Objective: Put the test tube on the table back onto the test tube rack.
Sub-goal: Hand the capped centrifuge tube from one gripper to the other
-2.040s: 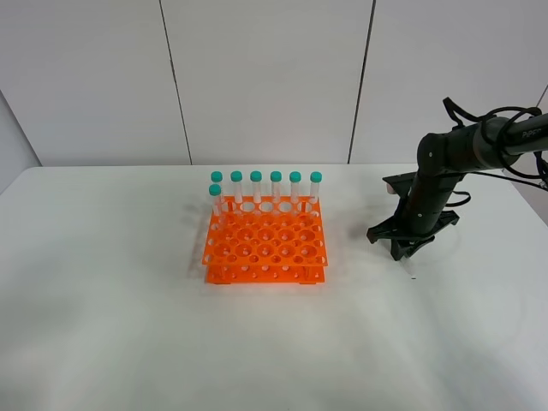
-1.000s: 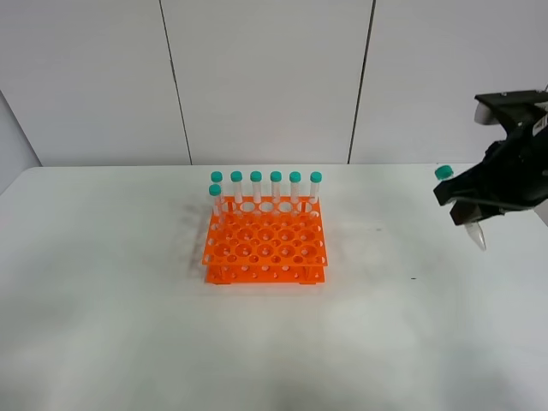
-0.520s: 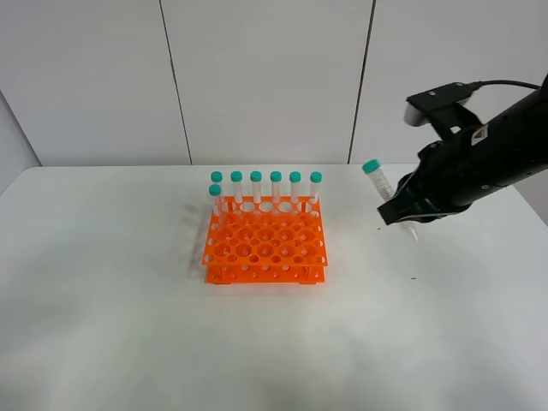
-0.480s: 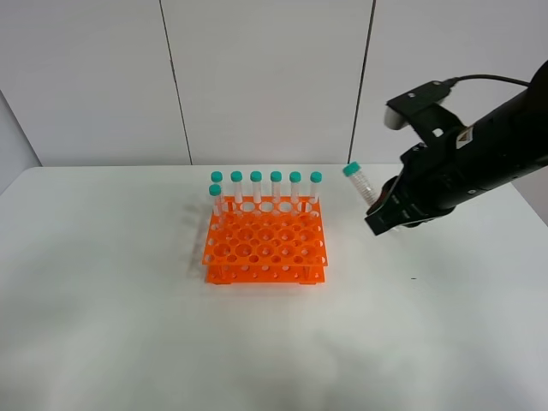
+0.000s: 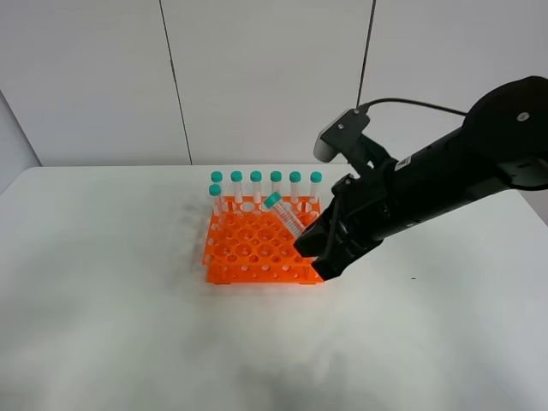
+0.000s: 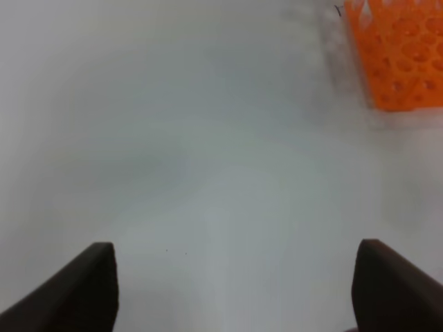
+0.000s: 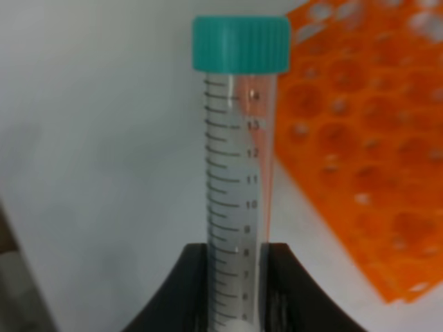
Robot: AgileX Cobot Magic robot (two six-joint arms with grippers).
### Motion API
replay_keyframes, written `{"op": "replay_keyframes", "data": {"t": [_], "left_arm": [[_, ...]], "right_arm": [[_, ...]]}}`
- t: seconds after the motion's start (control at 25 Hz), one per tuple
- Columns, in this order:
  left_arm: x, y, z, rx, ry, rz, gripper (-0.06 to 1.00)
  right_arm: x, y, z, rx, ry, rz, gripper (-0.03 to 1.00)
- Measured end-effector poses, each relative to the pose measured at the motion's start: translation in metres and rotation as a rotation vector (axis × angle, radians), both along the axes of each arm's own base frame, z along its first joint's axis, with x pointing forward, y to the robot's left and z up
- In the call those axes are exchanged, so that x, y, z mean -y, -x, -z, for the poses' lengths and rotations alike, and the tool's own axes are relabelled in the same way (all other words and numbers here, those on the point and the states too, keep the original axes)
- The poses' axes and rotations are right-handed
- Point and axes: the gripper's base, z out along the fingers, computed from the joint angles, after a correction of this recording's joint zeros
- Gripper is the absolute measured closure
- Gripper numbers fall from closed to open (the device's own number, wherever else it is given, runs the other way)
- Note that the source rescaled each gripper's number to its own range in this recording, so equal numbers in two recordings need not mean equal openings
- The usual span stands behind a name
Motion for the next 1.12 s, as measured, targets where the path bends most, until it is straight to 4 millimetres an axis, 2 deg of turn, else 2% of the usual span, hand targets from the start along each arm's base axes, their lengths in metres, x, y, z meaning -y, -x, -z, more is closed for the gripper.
{"op": "replay_keyframes", "data": {"t": [0.12, 0.24, 0.36, 0.48, 0.68, 0.88, 1.0, 1.12], "left_arm": [[0.000, 0.001, -0.010, 0.050, 0.013, -0.001, -0.06], [0.001, -0.006, -0.035, 0.103, 0.018, -0.003, -0.06], [0.007, -0.030, -0.063, 0.122, 0.085, 0.028, -0.06], [0.016, -0.067, -0.078, 0.134, 0.164, 0.068, -0.06], [0.032, -0.130, -0.074, 0.073, 0.295, 0.155, -0.05], [0.052, -0.184, -0.054, -0.044, 0.501, 0.265, -0.05], [0.066, -0.206, -0.045, -0.056, 0.594, 0.359, -0.05], [0.087, -0.220, -0.037, -0.035, 0.637, 0.470, -0.05]], "right_arm": [[-0.004, 0.002, 0.002, -0.044, -0.034, -0.024, 0.95], [-0.006, 0.004, 0.001, -0.042, -0.054, -0.054, 0.95], [-0.007, 0.005, 0.000, -0.028, -0.065, -0.086, 0.95], [-0.009, 0.005, -0.002, -0.025, -0.091, -0.094, 0.95], [-0.011, 0.006, -0.003, -0.032, -0.112, -0.096, 0.95], [-0.011, 0.006, -0.003, -0.036, -0.115, -0.099, 0.95], [-0.011, 0.006, -0.003, -0.041, -0.119, -0.099, 0.95], [-0.011, 0.006, -0.003, -0.045, -0.127, -0.095, 0.95]]}}
